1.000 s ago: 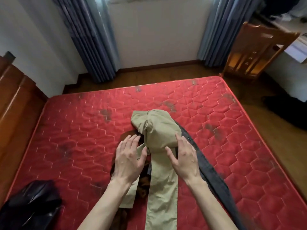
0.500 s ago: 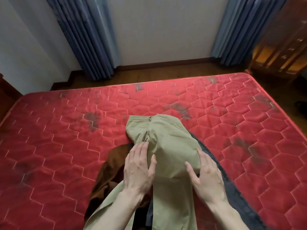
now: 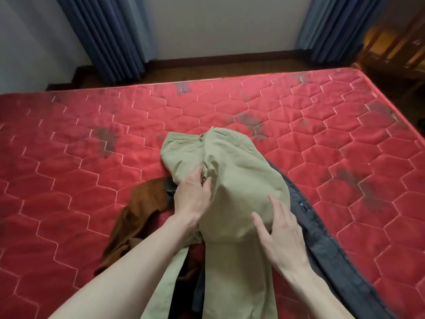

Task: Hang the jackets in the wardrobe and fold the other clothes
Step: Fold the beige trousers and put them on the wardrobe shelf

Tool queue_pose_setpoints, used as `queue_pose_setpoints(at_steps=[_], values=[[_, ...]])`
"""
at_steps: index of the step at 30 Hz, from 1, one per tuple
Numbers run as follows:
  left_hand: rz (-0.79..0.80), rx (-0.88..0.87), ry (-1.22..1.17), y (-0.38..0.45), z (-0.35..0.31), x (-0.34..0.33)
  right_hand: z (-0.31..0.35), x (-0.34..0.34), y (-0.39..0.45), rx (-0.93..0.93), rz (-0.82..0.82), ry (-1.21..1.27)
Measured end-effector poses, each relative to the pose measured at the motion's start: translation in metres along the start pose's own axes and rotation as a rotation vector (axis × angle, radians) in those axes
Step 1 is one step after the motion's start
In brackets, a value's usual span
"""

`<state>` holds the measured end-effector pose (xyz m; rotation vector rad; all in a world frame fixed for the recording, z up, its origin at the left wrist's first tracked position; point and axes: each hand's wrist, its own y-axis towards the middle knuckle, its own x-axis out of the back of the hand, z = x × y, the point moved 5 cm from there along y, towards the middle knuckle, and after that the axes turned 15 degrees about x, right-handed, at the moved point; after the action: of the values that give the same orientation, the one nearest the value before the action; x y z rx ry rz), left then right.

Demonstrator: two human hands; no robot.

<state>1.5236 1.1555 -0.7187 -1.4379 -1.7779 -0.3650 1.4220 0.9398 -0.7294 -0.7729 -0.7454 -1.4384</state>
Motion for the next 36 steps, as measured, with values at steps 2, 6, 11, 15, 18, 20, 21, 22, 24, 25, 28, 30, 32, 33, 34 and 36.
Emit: queue_pose_setpoints(at_steps=[2,6,11,15,18,20,21,22,24,25,28,30,32,33,34,36], values=[[0.025,-0.072,0.037,-0.021,0.004,0.001,0.004,-0.002,-0.002,-0.006,-0.012,0.012],[0.126,-0.249,0.070,-0.075,0.020,-0.003,0.015,-0.003,-0.004,-0.009,-0.063,0.067],[0.340,-0.513,0.149,-0.157,0.049,-0.037,0.030,0.000,-0.008,-0.062,-0.131,0.222],[0.173,-0.503,0.504,-0.167,0.070,-0.155,0.031,-0.012,-0.021,-0.062,-0.023,0.115],[0.306,-0.583,0.456,-0.212,0.125,-0.088,0.027,-0.027,-0.029,-0.045,0.066,0.002],[0.113,-0.664,0.218,-0.203,0.116,-0.055,0.021,-0.036,-0.030,-0.054,0.105,-0.042],[0.034,-0.653,0.213,-0.196,0.113,-0.036,0.017,-0.040,-0.030,-0.068,0.121,-0.056],[-0.014,-0.601,0.202,-0.181,0.105,-0.018,0.012,-0.043,-0.029,-0.083,0.134,-0.066],[-0.109,-0.372,0.272,-0.144,0.108,-0.007,0.003,-0.046,-0.024,-0.109,0.159,-0.084],[-0.111,-0.223,0.345,-0.124,0.118,-0.008,-0.003,-0.047,-0.019,-0.117,0.168,-0.095],[-0.031,0.058,0.432,-0.079,0.141,-0.013,-0.022,-0.046,0.005,-0.139,0.183,-0.120],[0.046,0.258,0.391,-0.057,0.156,-0.015,-0.036,-0.046,0.024,-0.146,0.227,-0.137],[0.133,0.420,0.251,-0.039,0.166,-0.019,-0.047,-0.048,0.039,-0.158,0.267,-0.108],[0.168,0.478,0.169,-0.033,0.172,-0.023,-0.051,-0.049,0.045,-0.174,0.272,-0.072],[0.173,0.509,0.106,-0.029,0.176,-0.025,-0.053,-0.050,0.050,-0.189,0.265,-0.036],[0.141,0.520,0.045,-0.022,0.181,-0.024,-0.055,-0.052,0.054,-0.225,0.225,0.021]])
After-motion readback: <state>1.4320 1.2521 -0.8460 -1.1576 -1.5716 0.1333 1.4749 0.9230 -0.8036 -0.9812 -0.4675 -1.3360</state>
